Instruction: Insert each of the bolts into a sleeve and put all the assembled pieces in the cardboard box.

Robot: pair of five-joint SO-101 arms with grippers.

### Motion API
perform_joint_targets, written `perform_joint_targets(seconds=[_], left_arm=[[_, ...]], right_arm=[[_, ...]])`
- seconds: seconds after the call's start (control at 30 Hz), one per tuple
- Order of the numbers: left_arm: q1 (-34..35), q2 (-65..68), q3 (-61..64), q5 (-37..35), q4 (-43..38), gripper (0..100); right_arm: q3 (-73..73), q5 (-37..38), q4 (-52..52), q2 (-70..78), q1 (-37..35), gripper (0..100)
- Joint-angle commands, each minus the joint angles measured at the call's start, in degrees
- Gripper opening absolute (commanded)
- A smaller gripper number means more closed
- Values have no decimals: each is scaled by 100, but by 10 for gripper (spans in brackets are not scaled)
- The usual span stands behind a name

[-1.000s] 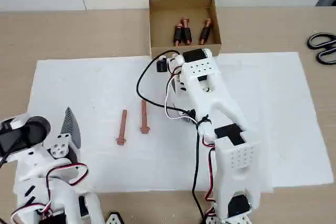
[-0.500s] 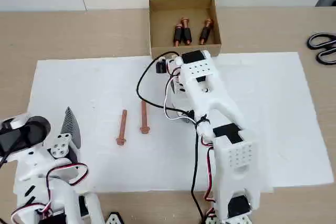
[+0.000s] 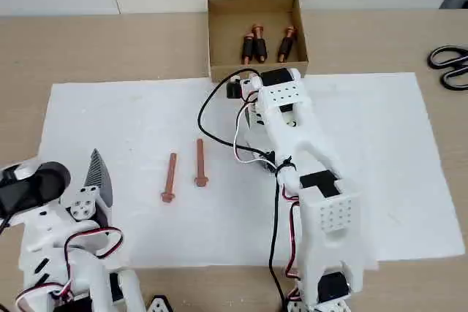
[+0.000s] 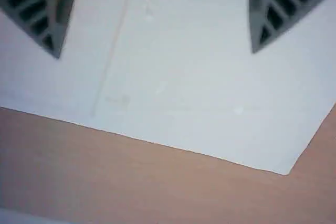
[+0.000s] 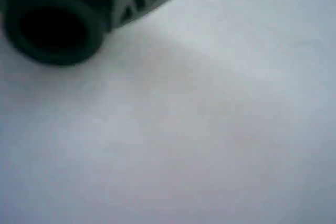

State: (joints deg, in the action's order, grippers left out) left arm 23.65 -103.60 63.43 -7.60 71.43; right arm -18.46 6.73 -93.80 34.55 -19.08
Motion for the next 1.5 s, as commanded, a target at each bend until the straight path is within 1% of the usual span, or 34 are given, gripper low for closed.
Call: perform_joint_targets(seconds=[0.0, 0.07, 0.17, 0.3, 0.47, 0.53, 0.63, 0.83, 1.0, 1.13, 1.27, 1.33, 1.4, 1.47], left_arm=[[-9, -62, -4, 9, -26, 221], [-9, -62, -57, -62, -35, 221], [-9, -62, -382, -510, 53, 221], [-18, -35, -708, -1160, 413, 221], [-35, 44, -831, -1196, 536, 222], [-237, 369, -875, -1196, 545, 223], [-598, 1266, -1341, -1204, 677, 223], [-1415, 3754, -2949, -1204, 1081, 222], [-2057, 5679, -3635, -1204, 1363, 222], [-2251, 6919, -3741, -1196, 1363, 222], [-2268, 7947, -3741, -1178, 1327, 222], [-2268, 8448, -3714, -1160, 1064, 222], [-2277, 8941, -3714, -923, 800, 222], [-2277, 9371, -3741, -457, 633, 222]], right_arm=[[-44, 26, -215, -585, -48, 4], [-35, 26, -251, -1007, -48, 4], [-18, 26, -251, -1569, -48, 4], [-18, 26, -259, -2026, -40, 4], [-18, 26, -268, -2396, 92, 4], [-18, 26, -268, -2536, 224, 4], [-9, 35, -268, -2686, 453, 4], [9, 35, -312, -2809, 971, 4], [185, 35, -303, -2826, 1138, 4], [237, 26, -303, -2826, 1138, 4], [237, 26, -303, -2826, 1138, 4], [237, 26, -303, -2826, 1130, 4], [237, 9, -303, -2826, 1112, 4], [237, 0, -295, -2826, 1103, 4]])
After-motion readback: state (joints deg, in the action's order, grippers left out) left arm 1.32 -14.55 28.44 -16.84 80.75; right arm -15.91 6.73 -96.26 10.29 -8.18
